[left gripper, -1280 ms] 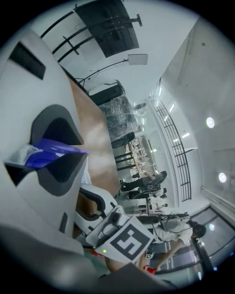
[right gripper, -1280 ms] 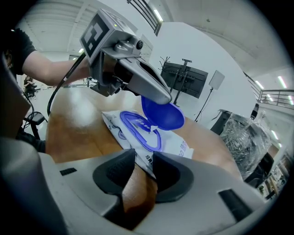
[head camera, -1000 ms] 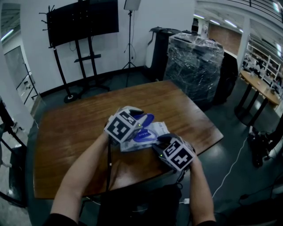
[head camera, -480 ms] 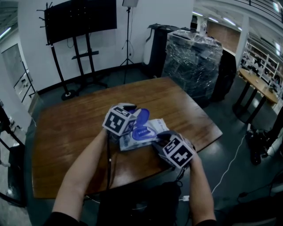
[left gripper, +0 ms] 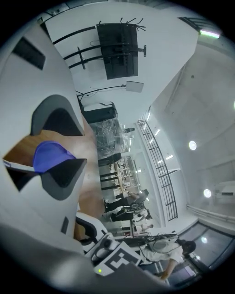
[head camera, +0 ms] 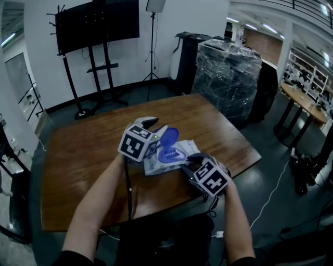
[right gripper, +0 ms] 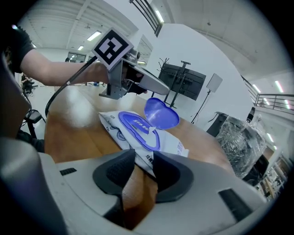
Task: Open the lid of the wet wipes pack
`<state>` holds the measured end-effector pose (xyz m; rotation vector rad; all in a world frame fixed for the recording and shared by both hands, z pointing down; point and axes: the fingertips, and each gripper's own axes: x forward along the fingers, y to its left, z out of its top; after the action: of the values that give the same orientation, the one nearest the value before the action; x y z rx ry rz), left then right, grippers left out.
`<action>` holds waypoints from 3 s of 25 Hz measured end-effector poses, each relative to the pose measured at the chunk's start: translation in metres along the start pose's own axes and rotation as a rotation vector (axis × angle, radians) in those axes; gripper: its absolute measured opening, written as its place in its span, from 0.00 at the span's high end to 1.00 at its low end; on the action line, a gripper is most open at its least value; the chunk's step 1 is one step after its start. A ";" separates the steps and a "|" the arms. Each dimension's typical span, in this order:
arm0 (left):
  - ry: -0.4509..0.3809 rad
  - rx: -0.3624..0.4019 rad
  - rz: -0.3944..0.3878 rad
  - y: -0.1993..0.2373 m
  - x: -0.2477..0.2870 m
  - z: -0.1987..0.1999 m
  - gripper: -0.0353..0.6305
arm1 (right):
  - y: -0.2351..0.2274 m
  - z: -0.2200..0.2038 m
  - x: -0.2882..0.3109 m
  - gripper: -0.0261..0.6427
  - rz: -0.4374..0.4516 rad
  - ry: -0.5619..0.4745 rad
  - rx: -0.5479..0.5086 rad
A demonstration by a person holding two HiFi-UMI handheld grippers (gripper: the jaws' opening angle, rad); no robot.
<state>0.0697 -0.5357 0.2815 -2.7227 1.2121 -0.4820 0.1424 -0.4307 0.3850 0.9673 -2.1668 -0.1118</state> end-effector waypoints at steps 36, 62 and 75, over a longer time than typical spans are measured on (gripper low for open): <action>-0.165 0.021 0.024 -0.098 -0.162 -0.013 0.94 | 0.064 0.070 -0.136 0.95 -0.299 -0.507 0.231; -0.293 -0.033 0.012 -0.168 -0.274 -0.024 0.94 | 0.179 0.086 -0.214 0.95 -0.279 -0.700 0.332; -0.283 -0.032 -0.001 -0.178 -0.270 -0.029 0.94 | 0.181 0.081 -0.212 0.95 -0.280 -0.705 0.330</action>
<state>0.0148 -0.2154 0.2871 -2.6995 1.1513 -0.0730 0.0706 -0.1767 0.2646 1.6033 -2.7215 -0.2685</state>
